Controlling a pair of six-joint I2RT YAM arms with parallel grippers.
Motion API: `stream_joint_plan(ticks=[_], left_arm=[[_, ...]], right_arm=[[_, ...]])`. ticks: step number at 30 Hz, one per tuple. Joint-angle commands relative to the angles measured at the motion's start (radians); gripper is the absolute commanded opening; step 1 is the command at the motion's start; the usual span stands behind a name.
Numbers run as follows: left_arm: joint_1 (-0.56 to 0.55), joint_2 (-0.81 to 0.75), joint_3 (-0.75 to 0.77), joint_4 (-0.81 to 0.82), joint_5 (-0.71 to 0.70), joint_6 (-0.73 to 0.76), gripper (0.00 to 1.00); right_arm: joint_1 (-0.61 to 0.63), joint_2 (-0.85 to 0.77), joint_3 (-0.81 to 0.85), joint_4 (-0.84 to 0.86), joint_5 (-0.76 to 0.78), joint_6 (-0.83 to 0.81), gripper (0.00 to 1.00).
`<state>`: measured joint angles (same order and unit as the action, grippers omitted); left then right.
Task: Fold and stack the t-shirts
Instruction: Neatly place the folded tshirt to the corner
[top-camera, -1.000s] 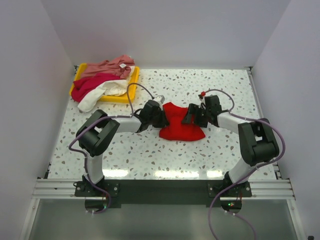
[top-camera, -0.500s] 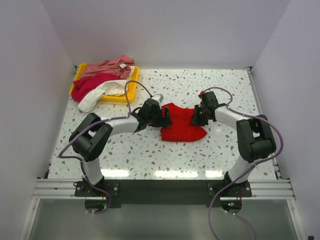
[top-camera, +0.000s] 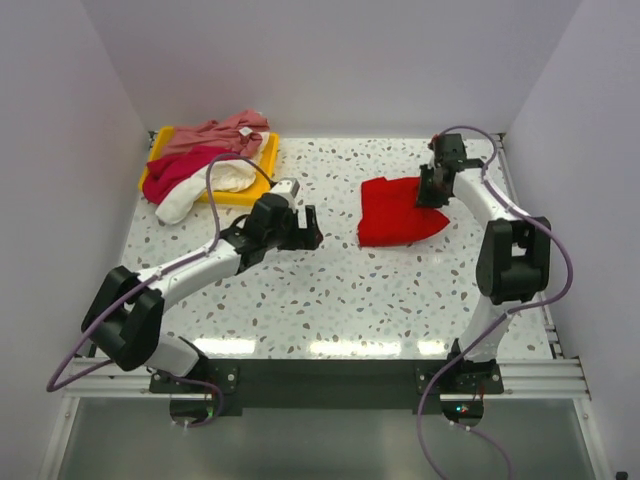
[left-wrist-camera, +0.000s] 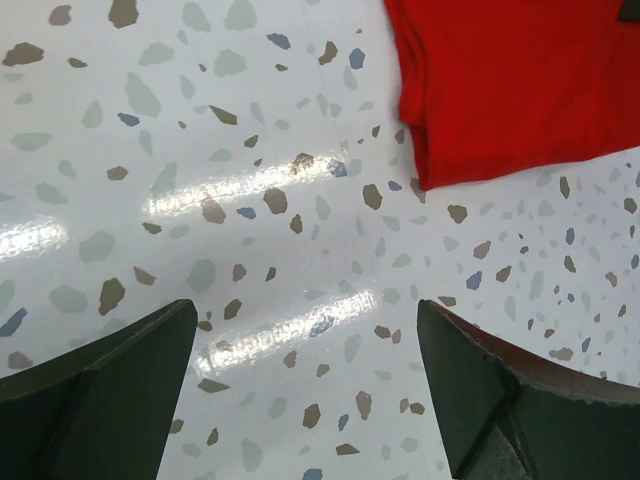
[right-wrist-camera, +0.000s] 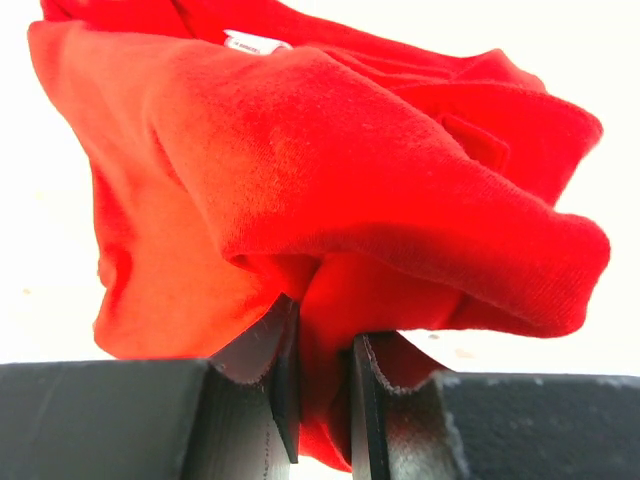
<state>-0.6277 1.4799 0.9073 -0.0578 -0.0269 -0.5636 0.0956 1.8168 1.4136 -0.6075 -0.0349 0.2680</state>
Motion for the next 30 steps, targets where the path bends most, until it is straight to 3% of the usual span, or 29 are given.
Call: stream_joint_plan(ticks=[1,7,13,22,30], left_arm=[[0.028,-0.067,-0.03,-0.057,-0.038,0.047,0.97],[0.059,-0.121,-0.076,-0.086,-0.051,0.064,0.97],[0.066,-0.135,-0.108,-0.094,-0.053,0.062,0.97],[0.072,-0.153,-0.116,-0.138,-0.091,0.062,0.97],[0.075,-0.234,-0.127,-0.217,-0.139,0.05,0.98]], right_arm=[[-0.036,0.073,0.141,-0.092,0.065,-0.102,0.0],[-0.089,0.239,0.365,-0.175,0.122,-0.165,0.0],[-0.094,0.367,0.536,-0.213,0.288,-0.211,0.0],[-0.149,0.469,0.627,-0.164,0.547,-0.262,0.0],[-0.207,0.53,0.723,-0.094,0.621,-0.314,0.0]])
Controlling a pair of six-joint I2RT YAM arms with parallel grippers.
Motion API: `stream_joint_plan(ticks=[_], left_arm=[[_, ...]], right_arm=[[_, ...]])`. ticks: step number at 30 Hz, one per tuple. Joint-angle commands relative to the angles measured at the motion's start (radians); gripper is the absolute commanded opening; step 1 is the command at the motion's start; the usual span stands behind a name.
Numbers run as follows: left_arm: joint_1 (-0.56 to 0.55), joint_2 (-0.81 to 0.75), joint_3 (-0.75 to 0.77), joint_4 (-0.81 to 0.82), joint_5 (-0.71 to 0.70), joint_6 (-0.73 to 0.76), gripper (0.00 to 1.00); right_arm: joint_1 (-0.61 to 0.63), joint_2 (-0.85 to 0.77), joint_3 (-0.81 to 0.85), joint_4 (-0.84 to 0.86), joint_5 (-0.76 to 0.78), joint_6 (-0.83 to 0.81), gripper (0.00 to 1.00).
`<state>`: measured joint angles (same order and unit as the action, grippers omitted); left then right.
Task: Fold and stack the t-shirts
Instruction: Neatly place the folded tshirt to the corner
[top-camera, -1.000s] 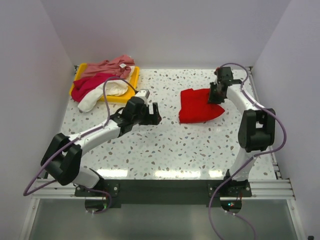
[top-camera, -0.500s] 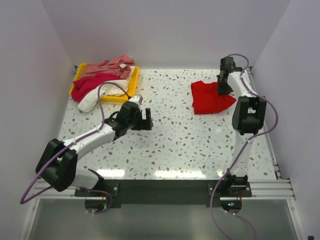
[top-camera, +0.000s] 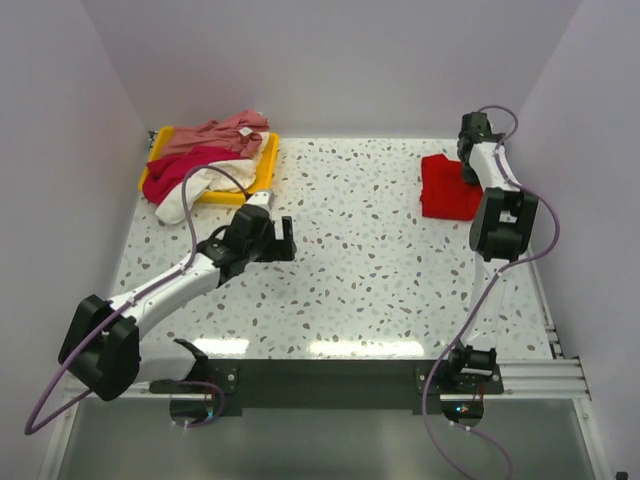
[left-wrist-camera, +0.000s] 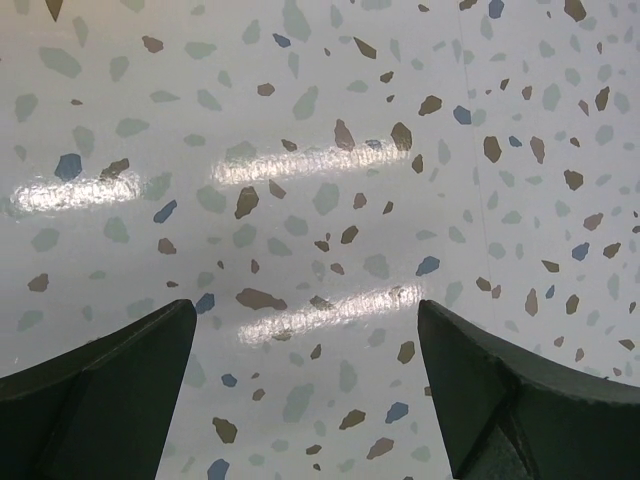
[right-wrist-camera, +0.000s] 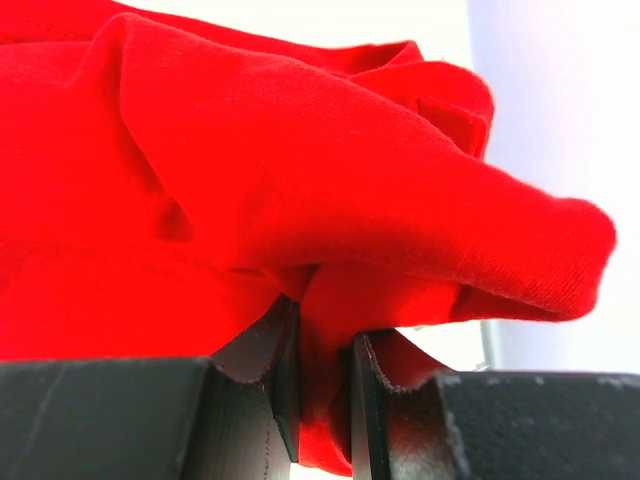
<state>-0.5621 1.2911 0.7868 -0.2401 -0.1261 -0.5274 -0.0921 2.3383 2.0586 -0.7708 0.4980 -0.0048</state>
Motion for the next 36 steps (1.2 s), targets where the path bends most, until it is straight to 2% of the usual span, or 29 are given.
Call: stream_joint_plan(ticks=[1,5,7,10,11,13,17,22,27,33,36], left_arm=[[0.01,-0.056,-0.008,-0.041,-0.043,0.012,0.98],[0.01,-0.058,-0.012,-0.062,-0.046,0.004,0.98],[0.011,-0.059,-0.014,-0.071,-0.046,0.0,0.98],[0.011,-0.067,-0.011,-0.076,-0.05,-0.002,0.98],[0.011,-0.067,-0.008,-0.082,-0.053,-0.002,0.98],[0.011,-0.079,-0.001,-0.09,-0.056,-0.002,1.0],[0.011,-0.11,0.005,-0.102,-0.05,0.001,1.0],[0.011,-0.17,0.006,-0.134,-0.055,0.009,1.0],[0.011,-0.242,0.0,-0.162,-0.069,0.015,1.0],[0.011,-0.312,-0.003,-0.191,-0.076,0.021,1.0],[0.011,-0.334,-0.003,-0.208,-0.084,0.026,1.0]], right_arm=[[-0.027,0.016,0.084,0.074,0.097,-0.052,0.0],[-0.043,0.052,0.118,0.103,0.117,-0.054,0.0],[-0.046,0.078,0.136,0.1,0.114,-0.055,0.04],[-0.046,0.096,0.153,0.091,0.119,-0.037,0.45],[-0.046,0.096,0.15,0.088,0.119,-0.029,0.61],[-0.046,0.069,0.123,0.09,0.111,-0.009,0.71],[-0.046,-0.039,0.0,0.122,0.135,0.051,0.98],[-0.046,-0.272,-0.302,0.212,0.148,0.161,0.99],[-0.038,-0.563,-0.565,0.222,0.047,0.268,0.99],[0.066,-0.807,-0.812,0.208,-0.102,0.327,0.99],[0.169,-0.933,-0.92,0.22,-0.197,0.336,0.99]])
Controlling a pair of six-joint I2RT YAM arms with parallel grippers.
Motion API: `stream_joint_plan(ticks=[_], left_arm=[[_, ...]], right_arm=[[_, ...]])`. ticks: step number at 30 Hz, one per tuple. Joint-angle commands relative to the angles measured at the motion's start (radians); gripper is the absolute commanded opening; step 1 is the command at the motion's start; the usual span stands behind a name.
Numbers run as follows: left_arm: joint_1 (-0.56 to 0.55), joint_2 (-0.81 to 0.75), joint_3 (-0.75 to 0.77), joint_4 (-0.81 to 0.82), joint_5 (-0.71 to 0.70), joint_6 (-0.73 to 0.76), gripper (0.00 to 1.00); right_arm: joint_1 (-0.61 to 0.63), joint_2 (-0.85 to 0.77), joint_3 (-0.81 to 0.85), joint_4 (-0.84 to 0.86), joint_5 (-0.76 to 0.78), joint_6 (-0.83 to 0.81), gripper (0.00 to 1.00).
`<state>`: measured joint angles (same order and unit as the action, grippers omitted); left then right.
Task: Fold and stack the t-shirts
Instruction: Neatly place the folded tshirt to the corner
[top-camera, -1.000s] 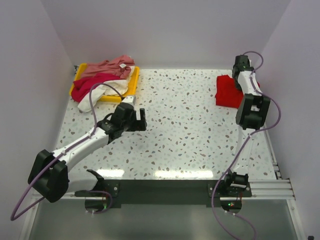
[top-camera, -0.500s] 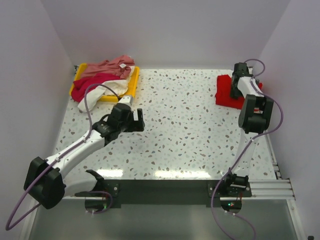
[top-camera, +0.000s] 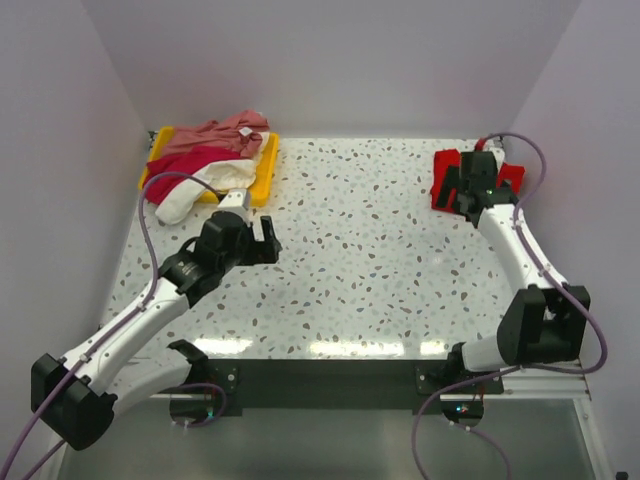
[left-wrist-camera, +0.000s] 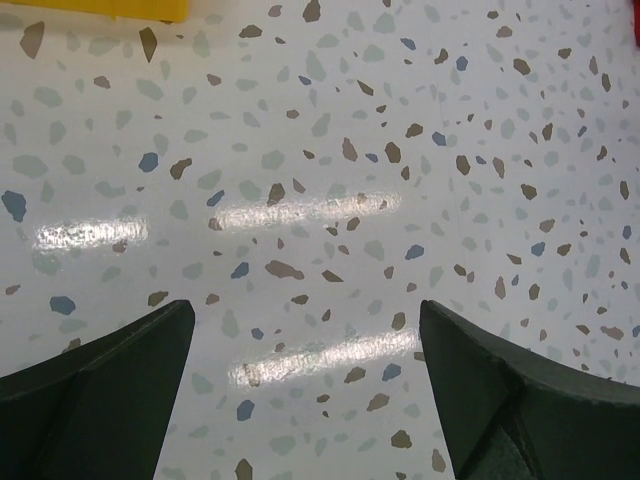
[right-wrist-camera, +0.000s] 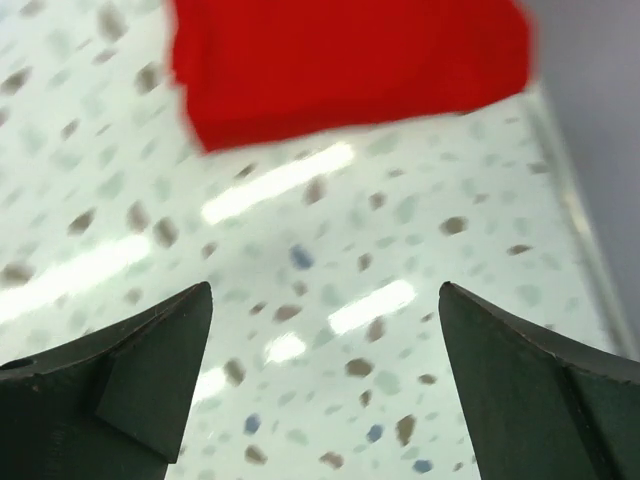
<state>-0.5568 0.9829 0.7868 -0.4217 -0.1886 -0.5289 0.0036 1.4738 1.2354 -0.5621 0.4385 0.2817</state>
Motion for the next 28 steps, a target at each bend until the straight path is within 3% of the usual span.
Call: stream_joint_plan(ticks=[1,4,8,28], left_arm=[[0.006,-0.035,-0.001,-0.034,-0.022,0.029,1.0],[0.006,-0.067,-0.004,-0.045,-0.028,0.032,1.0],[0.005,-0.107,-0.014,-0.048,-0.044,0.033,1.0],[0.006,-0.136,-0.026,-0.026,-0.045,0.052,1.0]], right_arm=[[0.111,-0.134,-0.125,0.017,-0.246,0.054,0.99],[0.179,-0.264,-0.227,0.047,-0.401,0.086,0.99],[0.254,-0.398,-0.324,0.056,-0.477,0.116,0.99],[0.277,-0.474,-0.418,0.062,-0.457,0.071,0.99]])
